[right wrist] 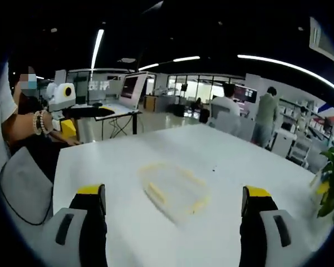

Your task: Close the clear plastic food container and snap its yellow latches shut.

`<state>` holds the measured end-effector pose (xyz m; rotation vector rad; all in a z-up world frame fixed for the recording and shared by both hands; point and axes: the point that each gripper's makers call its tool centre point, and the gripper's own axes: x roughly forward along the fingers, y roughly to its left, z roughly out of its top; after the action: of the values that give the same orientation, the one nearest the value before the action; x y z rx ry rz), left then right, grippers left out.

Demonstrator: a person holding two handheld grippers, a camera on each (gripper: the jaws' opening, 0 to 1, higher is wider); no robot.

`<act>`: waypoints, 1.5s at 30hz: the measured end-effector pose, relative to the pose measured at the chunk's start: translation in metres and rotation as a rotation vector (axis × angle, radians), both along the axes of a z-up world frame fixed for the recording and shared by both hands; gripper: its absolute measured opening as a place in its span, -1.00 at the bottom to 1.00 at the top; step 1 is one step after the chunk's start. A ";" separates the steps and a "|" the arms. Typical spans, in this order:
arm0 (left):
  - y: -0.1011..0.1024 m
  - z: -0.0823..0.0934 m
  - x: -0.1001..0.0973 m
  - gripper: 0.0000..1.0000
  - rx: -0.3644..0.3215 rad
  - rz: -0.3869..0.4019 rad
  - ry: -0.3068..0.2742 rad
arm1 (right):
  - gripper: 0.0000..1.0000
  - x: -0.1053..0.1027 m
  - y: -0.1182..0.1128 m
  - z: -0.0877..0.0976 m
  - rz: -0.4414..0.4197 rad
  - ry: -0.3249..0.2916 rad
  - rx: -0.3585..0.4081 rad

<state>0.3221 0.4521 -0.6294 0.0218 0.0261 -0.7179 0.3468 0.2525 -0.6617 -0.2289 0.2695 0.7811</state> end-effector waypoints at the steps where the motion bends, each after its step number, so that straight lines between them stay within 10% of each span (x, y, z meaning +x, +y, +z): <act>1: 0.002 -0.002 -0.003 0.81 0.003 0.007 0.003 | 0.99 -0.004 0.000 0.000 -0.005 0.001 0.004; 21: 0.023 -0.022 -0.081 0.69 -0.055 0.094 0.021 | 0.98 -0.104 -0.005 -0.013 -0.099 -0.034 0.117; 45: 0.015 -0.046 -0.091 0.69 -0.046 0.071 0.084 | 0.95 -0.118 -0.023 -0.052 -0.168 0.021 0.098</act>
<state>0.2313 0.4671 -0.6757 -0.0526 0.0902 -0.6484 0.2289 0.2297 -0.7140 -0.1042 0.2664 0.6289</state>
